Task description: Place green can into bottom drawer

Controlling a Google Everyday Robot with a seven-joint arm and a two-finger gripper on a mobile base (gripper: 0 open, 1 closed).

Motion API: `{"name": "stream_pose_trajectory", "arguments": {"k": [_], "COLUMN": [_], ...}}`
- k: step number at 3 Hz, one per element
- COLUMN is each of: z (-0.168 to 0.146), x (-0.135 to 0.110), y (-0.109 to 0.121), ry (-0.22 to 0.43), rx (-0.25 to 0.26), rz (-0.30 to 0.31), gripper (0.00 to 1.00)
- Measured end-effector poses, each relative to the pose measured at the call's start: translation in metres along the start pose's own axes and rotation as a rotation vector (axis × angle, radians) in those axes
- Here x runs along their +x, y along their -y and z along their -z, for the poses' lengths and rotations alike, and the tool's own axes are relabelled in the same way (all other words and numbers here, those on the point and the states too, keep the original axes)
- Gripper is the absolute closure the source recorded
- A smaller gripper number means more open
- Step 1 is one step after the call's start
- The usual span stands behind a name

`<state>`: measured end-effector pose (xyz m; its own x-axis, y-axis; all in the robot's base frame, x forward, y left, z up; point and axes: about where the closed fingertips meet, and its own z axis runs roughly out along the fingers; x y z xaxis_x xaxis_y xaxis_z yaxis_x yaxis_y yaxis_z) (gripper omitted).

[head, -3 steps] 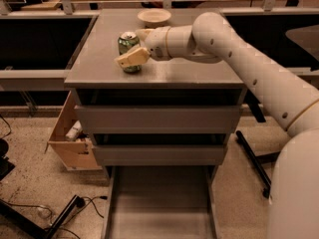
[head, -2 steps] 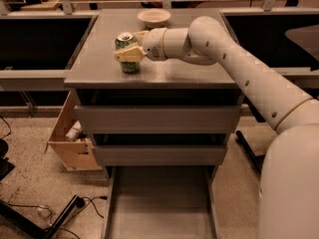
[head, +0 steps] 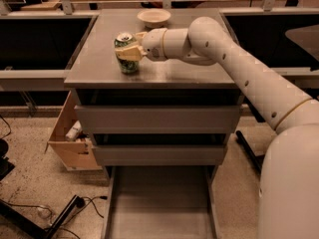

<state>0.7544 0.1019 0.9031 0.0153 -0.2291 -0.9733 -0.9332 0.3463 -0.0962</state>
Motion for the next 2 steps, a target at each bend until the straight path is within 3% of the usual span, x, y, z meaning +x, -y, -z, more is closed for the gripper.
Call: {"name": "stream_pose_trajectory", "arguments": {"k": [1, 2], "z": [0.016, 0.054], "x": [-0.011, -0.037], "y": [-0.012, -0.045], "ry": [0.004, 0.048], "rx": [0.021, 0.079], "rz": [0.023, 0.047], "gripper": [1.0, 1.0]}}
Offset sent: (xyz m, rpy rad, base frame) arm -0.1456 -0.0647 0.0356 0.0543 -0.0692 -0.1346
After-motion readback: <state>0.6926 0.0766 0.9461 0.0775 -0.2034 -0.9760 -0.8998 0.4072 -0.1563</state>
